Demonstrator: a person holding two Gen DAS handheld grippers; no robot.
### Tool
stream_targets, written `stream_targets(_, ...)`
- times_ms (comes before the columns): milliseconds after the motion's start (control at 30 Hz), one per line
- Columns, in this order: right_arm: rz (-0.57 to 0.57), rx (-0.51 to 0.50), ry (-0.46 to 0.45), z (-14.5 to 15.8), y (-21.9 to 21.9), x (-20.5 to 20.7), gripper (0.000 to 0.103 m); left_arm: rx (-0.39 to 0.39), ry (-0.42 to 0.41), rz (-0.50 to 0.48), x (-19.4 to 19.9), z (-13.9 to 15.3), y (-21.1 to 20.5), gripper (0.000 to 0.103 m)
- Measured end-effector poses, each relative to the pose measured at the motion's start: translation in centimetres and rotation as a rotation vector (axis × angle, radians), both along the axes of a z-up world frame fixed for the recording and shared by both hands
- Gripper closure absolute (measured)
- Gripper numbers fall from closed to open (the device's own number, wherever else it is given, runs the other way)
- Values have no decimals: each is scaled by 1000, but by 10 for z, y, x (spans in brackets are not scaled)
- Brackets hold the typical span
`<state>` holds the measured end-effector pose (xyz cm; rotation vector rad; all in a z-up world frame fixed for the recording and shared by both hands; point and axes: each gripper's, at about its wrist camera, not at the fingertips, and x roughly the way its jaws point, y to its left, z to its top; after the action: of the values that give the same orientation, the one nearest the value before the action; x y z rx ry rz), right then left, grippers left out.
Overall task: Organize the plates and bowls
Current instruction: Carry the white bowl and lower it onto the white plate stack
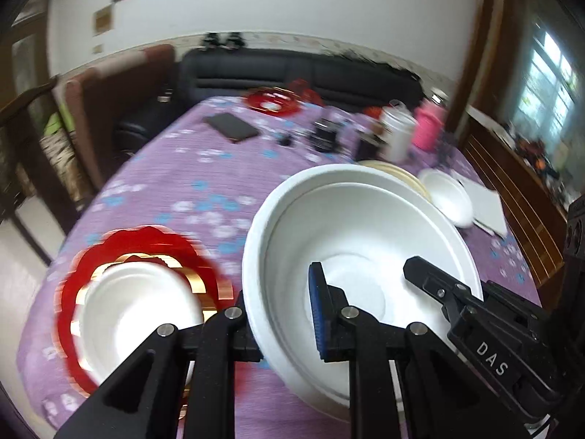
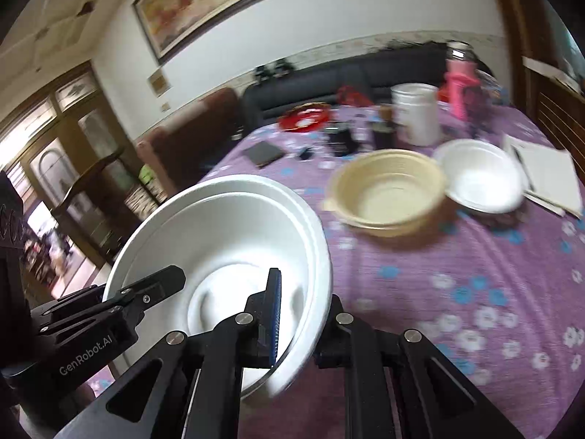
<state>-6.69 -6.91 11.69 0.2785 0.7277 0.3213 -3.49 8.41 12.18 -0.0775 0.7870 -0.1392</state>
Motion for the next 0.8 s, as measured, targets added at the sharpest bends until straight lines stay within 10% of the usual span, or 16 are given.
stream_targets(400, 189, -97, 19, -5, 138, 11, 88, -63, 11, 215, -17, -9, 122, 85)
stream_targets(800, 214, -180, 74, -31, 179, 21, 88, -60, 102, 278, -11, -51, 157, 85)
